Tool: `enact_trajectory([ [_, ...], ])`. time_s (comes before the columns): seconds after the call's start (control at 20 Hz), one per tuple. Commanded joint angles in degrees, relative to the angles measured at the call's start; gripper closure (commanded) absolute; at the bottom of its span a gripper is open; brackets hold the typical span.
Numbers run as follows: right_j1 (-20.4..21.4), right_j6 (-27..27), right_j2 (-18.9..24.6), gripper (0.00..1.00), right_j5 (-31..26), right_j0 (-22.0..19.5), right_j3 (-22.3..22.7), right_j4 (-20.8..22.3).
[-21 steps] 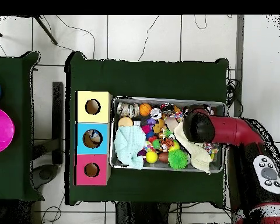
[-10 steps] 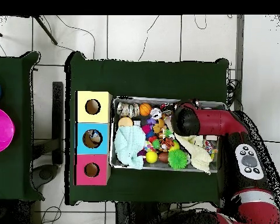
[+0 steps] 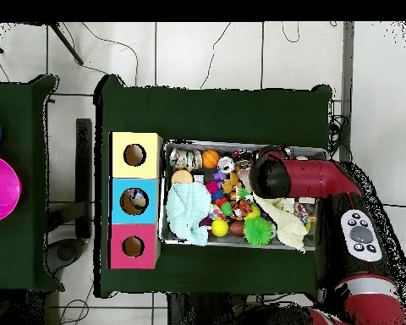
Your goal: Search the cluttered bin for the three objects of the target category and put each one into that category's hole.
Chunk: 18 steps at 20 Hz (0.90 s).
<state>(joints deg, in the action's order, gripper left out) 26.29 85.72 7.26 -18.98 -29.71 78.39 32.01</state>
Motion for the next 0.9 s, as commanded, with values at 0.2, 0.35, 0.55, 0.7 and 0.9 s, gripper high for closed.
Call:
enact_trajectory([
  [0.2, -3.68, -2.38, -1.66, 0.0, -2.65, -1.11, 2.6, 6.36],
  [0.35, -3.54, -2.92, -0.98, 0.0, -2.35, -1.98, 3.58, 6.79],
  [0.55, -5.38, -0.92, -1.4, 0.0, -0.73, -1.38, 2.9, 7.65],
  [0.7, -7.04, 0.97, -2.59, 0.0, 0.53, -0.28, 1.45, 8.22],
  [0.9, -7.76, 0.88, -3.38, 0.0, 1.34, -0.28, 0.87, 8.56],
])
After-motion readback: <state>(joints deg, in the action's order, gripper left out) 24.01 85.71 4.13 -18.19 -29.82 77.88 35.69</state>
